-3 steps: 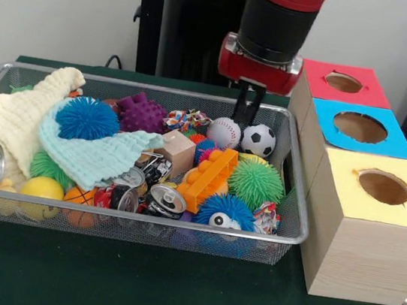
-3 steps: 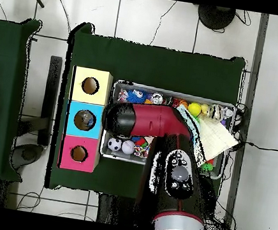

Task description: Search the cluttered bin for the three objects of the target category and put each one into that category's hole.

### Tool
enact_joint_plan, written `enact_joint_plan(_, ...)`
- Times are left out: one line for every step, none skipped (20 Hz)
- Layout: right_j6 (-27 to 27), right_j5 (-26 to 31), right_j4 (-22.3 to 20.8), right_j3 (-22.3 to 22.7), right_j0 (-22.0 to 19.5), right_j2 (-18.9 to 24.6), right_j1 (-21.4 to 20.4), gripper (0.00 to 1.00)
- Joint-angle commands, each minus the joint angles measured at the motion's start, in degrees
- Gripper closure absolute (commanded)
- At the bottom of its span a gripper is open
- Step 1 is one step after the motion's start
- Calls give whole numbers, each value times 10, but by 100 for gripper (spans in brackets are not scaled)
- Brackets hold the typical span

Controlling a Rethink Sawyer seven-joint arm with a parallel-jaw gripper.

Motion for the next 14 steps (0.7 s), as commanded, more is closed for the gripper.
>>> enact_joint_plan(106,-42,19,24,-4,-20,17,0)
enact_joint_plan(116,-37,30,28,0,-20,15,0)
enact_joint_plan(114,-36,34,28,1,-17,14,0)
enact_joint_plan(114,-28,34,26,6,-20,13,0)
enact_joint_plan(115,-22,34,22,12,-25,12,0)
enact_joint_plan(116,-18,34,19,15,-28,12,0)
enact_joint_plan(117,-16,33,15,19,-32,14,0)
enact_joint_plan(113,-16,34,11,18,-33,17,0)
enact_joint_plan(109,-16,34,7,17,-34,19,0)
enact_joint_plan(102,-17,36,6,14,-31,22,0)
enact_joint_plan(96,-17,37,6,12,-29,22,0)
enact_joint_plan(87,-13,39,4,8,-26,22,0)
enact_joint_plan(83,-10,40,3,7,-26,21,0)
enact_joint_plan(79,-6,40,1,6,-25,20,0)
